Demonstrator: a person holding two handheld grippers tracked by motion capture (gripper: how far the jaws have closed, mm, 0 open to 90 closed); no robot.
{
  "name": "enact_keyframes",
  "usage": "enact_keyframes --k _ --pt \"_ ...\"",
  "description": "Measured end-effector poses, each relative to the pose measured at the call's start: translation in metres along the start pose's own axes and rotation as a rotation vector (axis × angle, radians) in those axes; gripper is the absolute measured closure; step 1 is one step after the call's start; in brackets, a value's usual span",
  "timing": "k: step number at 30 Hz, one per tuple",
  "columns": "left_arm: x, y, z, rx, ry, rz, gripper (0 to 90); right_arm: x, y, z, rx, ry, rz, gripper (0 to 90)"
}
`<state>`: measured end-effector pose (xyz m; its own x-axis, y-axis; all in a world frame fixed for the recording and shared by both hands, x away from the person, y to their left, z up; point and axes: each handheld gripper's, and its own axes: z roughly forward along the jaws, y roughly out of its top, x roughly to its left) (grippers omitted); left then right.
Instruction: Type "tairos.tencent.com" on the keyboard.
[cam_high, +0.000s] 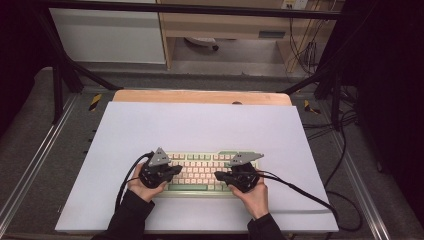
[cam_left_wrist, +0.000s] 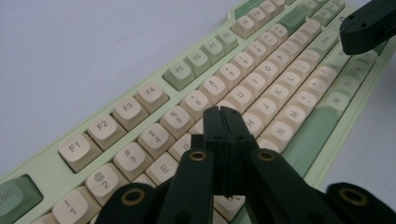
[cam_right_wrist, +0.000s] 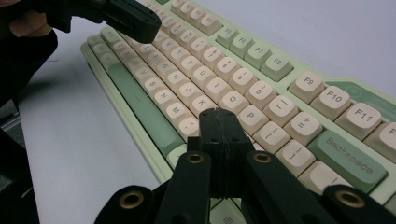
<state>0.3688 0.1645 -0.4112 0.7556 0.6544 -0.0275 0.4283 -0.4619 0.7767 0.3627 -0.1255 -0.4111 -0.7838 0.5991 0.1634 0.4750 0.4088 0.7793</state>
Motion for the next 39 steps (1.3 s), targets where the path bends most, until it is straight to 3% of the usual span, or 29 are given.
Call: enact_keyframes --k 8,18,39 --pt "0.001 -0.006 -0.011 0.005 0.008 0.004 89.7 0.000 0.000 0.000 0.000 0.002 0.000 90.0" --pt "0.008 -0.020 -0.019 0.004 0.016 -0.027 89.7 0.000 -0.001 0.004 -0.003 0.007 0.006 90.0" --pt "0.016 -0.034 -0.031 -0.012 0.023 -0.055 89.7 0.002 -0.006 0.022 0.042 0.021 0.002 90.0"
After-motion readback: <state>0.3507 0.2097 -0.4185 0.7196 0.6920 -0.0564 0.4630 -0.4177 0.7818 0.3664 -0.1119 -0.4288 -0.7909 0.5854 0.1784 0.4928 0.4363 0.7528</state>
